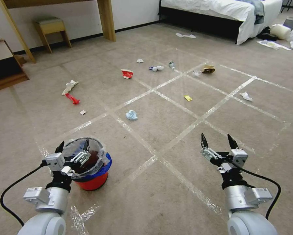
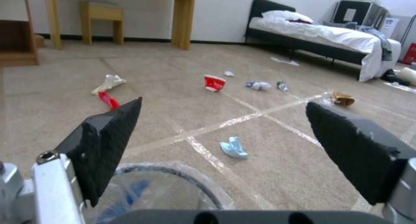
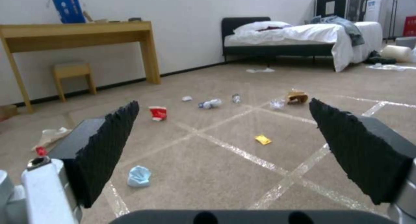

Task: Pick up the trash bin and place the garbage on the floor into it.

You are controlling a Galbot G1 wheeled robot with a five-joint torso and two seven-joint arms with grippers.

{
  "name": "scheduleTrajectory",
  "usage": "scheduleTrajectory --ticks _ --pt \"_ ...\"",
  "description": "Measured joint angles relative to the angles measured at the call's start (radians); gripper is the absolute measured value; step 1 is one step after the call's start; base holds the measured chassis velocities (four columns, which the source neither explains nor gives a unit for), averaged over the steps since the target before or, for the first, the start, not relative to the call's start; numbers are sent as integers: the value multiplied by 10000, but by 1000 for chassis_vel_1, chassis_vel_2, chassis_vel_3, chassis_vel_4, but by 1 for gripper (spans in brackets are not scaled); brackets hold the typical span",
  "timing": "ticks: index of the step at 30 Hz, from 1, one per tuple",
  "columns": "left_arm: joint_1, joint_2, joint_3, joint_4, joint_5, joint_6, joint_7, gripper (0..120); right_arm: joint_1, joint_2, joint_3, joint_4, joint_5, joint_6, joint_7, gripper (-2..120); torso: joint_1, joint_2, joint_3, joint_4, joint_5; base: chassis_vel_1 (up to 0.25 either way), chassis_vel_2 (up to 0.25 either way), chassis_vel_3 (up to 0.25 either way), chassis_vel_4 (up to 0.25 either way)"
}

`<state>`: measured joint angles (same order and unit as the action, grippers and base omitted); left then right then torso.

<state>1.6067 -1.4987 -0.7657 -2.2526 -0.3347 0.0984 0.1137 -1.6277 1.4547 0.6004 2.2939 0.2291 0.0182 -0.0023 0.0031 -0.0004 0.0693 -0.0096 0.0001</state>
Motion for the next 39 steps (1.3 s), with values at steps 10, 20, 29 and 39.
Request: scheduleTrajectory --ticks 10,20,29,39 --pt "93 -15 2 -139 -2 -5 16 100 -73 49 80 172 -39 64 -18 100 0 0 0 0 0 0 0 0 0" --pt "203 105 -108 -290 -81 89 2 100 -71 35 101 276 -5 110 -18 100 0 0 0 0 0 0 0 0 0" --pt "130 1475 -691 -368 -3039 2323 -1234 100 49 -48 144 238 99 118 21 100 0 -2 0 0 -1 0 0 0 0" --pt "-691 4409 -1442 1597 -7365 5056 -3122 100 47 -25 249 186 73 251 39 100 0 -2 0 0 -3 0 0 0 0"
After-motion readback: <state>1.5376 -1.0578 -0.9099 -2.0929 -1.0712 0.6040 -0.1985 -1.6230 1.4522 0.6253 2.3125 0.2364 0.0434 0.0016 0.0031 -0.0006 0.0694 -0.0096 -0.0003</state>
